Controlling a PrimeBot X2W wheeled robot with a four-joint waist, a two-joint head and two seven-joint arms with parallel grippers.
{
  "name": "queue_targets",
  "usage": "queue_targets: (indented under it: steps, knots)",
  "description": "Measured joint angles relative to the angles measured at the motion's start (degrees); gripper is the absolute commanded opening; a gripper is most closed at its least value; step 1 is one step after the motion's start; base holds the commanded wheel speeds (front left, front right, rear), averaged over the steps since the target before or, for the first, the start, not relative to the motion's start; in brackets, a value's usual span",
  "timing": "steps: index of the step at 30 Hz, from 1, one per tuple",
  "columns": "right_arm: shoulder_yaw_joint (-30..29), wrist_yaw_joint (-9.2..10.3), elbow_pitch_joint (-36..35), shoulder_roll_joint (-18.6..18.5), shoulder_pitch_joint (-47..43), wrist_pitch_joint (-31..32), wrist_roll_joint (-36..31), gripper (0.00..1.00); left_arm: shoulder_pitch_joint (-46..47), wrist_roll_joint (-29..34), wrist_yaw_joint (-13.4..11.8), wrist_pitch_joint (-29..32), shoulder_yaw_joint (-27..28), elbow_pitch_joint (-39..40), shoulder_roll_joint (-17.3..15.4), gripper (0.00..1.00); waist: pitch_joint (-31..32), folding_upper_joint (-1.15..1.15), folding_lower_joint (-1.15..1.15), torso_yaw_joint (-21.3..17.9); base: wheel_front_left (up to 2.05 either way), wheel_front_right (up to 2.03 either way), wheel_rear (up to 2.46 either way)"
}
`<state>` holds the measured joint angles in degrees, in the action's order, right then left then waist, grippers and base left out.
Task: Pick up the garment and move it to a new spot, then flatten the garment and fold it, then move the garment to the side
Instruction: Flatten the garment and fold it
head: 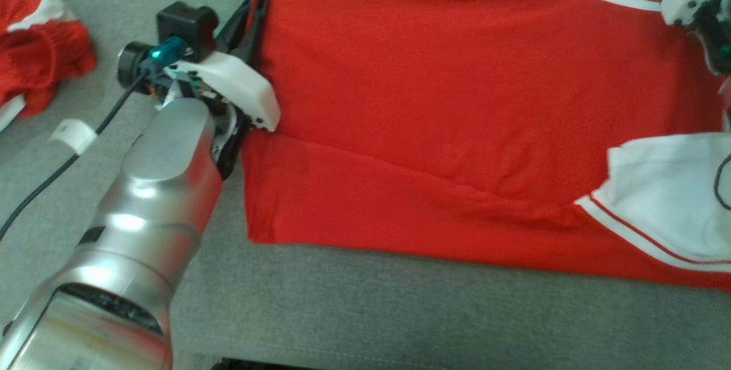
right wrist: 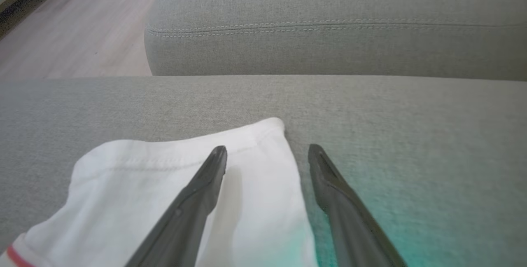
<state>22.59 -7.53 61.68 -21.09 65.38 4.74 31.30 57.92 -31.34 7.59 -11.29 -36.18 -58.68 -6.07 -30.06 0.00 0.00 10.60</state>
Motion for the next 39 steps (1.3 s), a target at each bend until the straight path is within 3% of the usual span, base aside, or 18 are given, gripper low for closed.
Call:
queue_targets:
  steps: [6,7,8,9,10,18,23,30,39]
  knots:
    - [1.7,0.0,2.6,-0.4,3.4,1.7,-0.1,0.98,1.7,-1.5,0.0,-1.4,-2.3,-0.7,1.5,0.0,-1.7,0.0,0.0,2.5,0.0,0.0,0.0]
    - [2.0,0.0,3.1,-0.5,3.9,1.9,-0.1,0.87,1.8,-1.8,0.0,-1.5,-2.7,-0.7,1.5,0.0,-1.8,0.0,0.0,2.7,0.0,0.0,0.0]
    - [2.4,0.0,3.5,-0.6,4.2,2.1,-0.1,0.49,1.9,-2.0,0.0,-1.6,-2.9,-0.8,1.6,0.0,-1.8,0.0,0.0,2.9,0.0,0.0,0.0]
    - [2.6,0.0,4.0,-0.6,4.5,2.1,-0.3,0.29,1.9,-2.2,0.0,-1.9,-3.1,-1.0,1.7,0.0,-1.8,0.0,0.0,3.0,0.0,0.0,0.0]
    - [2.7,0.0,4.3,-0.7,4.7,2.0,-0.6,0.0,1.9,-2.6,0.0,-2.0,-3.3,-1.3,1.7,0.0,-1.8,0.0,-0.01,3.1,0.0,0.0,0.0]
    - [0.7,0.0,8.4,-0.6,5.5,-9.0,-2.1,0.0,2.1,-3.5,-0.2,-3.0,-3.1,-2.1,1.2,0.0,-1.2,0.0,0.0,1.9,0.0,0.0,0.0]
    - [-0.6,0.0,8.0,0.8,5.4,-15.0,-0.1,0.0,1.2,-0.9,-3.2,-3.2,0.8,3.8,-1.1,0.0,0.1,0.0,0.0,-0.5,0.0,0.0,0.0]
    - [2.3,0.0,-1.7,2.0,0.1,-18.1,5.2,0.0,-5.9,3.8,-5.7,-3.2,5.4,9.9,-4.0,0.0,3.1,0.0,0.0,-4.6,0.0,0.0,0.0]
    - [4.6,0.0,-17.3,1.5,-17.9,-19.0,15.0,0.0,-16.5,9.5,-6.7,-3.2,10.7,15.2,-6.3,0.0,8.7,0.01,-0.01,-9.4,0.0,0.0,0.0]
